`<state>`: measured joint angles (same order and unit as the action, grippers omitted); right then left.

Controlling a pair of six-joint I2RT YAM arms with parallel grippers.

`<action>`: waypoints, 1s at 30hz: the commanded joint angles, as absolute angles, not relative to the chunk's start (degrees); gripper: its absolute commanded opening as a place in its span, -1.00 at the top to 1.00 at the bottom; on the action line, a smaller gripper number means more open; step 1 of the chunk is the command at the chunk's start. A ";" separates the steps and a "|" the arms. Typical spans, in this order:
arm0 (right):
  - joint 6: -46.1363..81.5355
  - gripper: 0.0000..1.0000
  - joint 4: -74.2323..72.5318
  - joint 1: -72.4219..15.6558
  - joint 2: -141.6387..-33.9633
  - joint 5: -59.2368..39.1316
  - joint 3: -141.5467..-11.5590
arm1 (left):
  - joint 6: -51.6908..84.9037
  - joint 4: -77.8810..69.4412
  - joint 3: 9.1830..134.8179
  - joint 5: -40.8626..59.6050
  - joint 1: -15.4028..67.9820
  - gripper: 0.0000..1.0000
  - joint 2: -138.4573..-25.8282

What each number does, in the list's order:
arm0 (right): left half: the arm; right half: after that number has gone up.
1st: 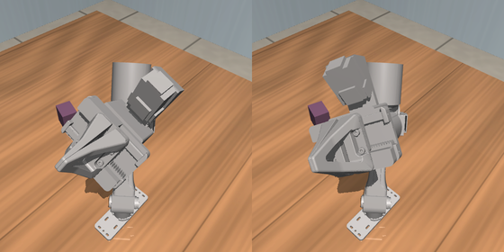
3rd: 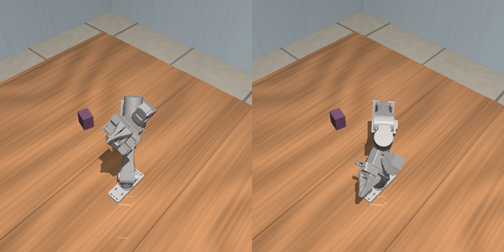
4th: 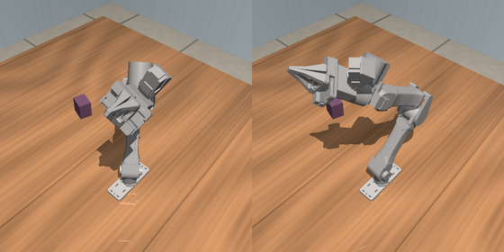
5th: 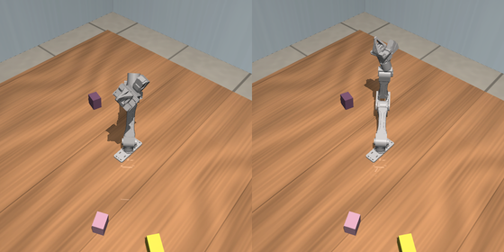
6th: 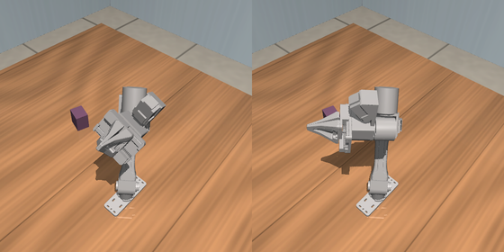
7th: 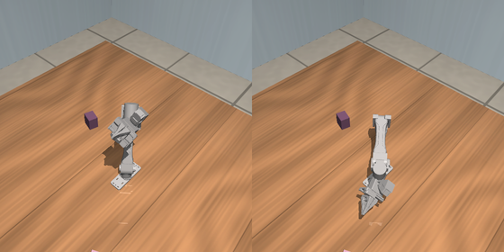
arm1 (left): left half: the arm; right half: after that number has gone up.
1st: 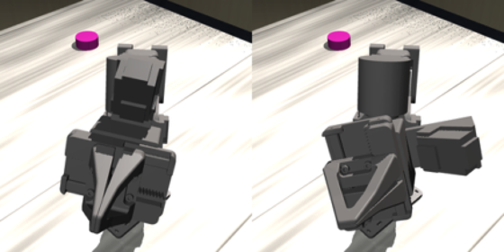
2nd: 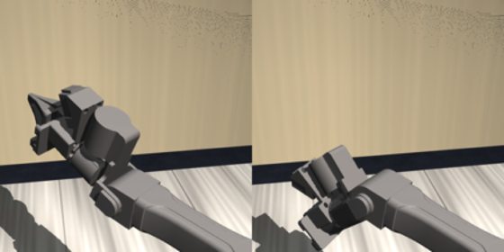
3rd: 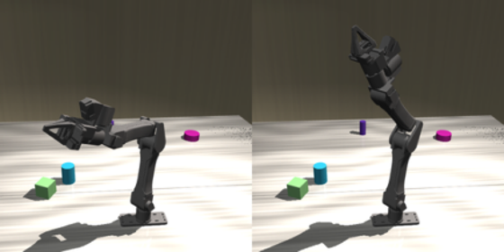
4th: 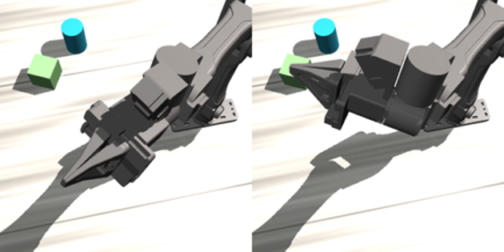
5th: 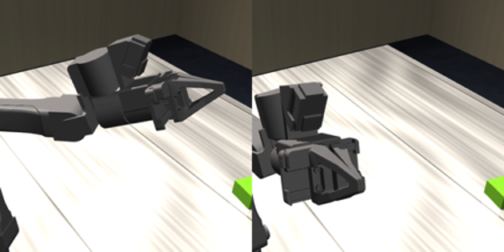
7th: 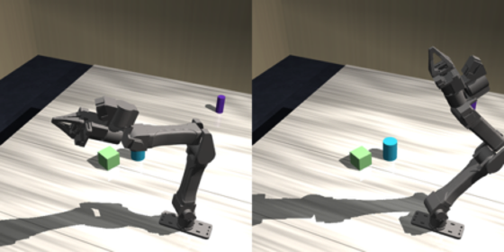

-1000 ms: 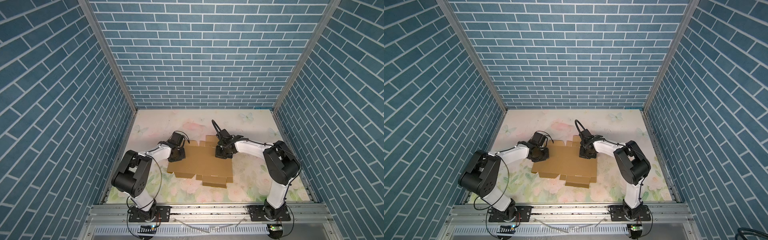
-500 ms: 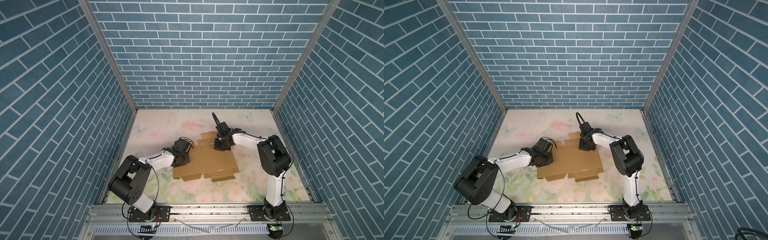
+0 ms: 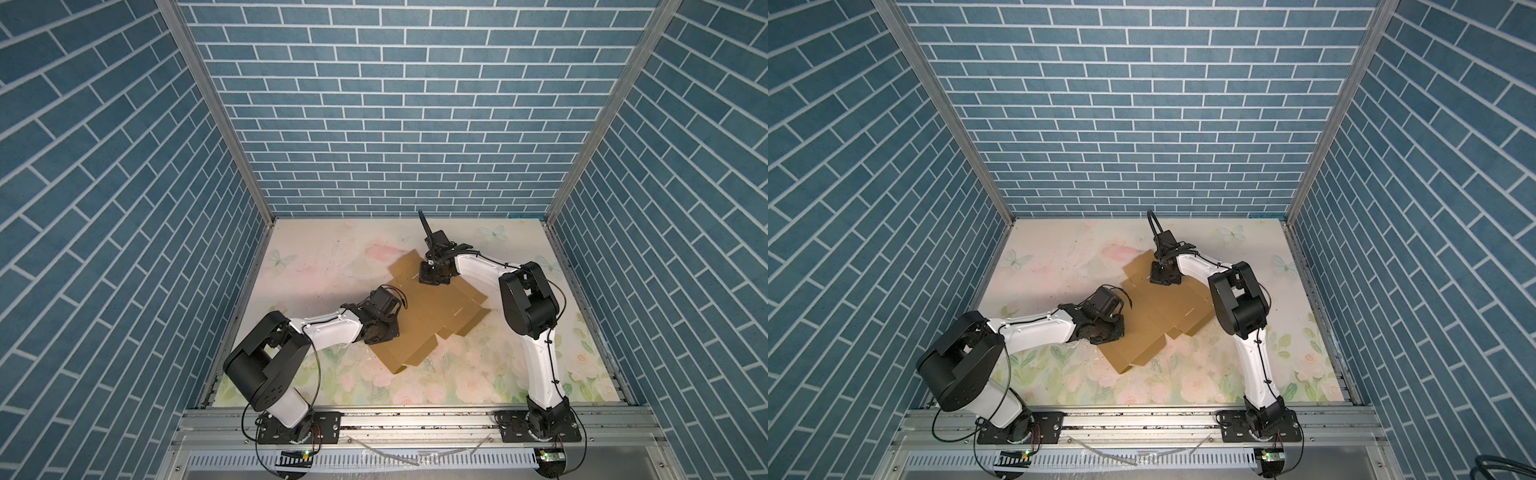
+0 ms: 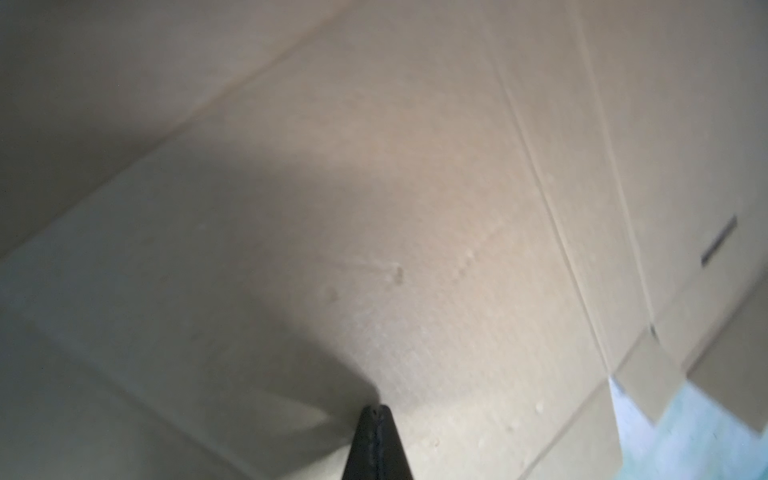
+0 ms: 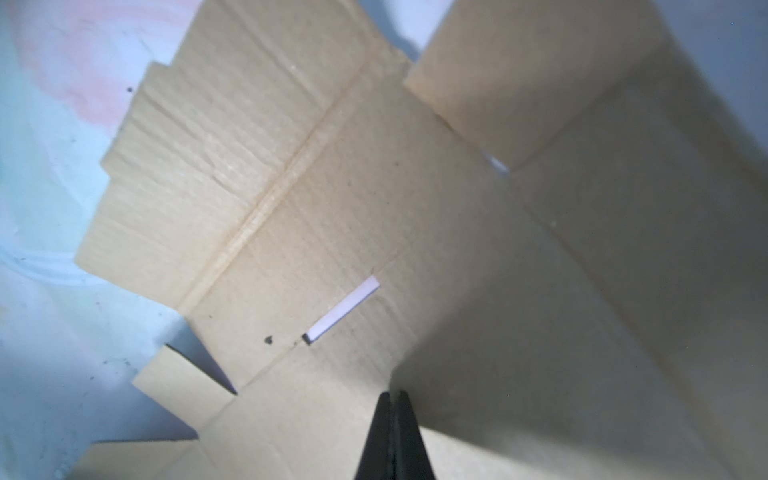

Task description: Fold the paper box

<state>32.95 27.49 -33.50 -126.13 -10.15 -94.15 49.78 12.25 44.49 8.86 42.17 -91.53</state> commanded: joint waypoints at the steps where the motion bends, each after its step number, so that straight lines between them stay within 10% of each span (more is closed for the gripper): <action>1: 32.08 1.00 29.33 -33.95 -126.04 -11.34 -94.45 | 47.92 19.03 45.34 12.18 43.50 1.00 -92.38; 13: 32.84 1.00 34.74 -33.54 -104.51 0.11 -79.07 | 36.35 32.76 55.19 3.97 41.95 1.00 -90.51; 30: 34.83 1.00 27.70 -29.22 -109.86 -2.82 -71.72 | 34.81 30.87 53.33 3.84 40.87 1.00 -96.48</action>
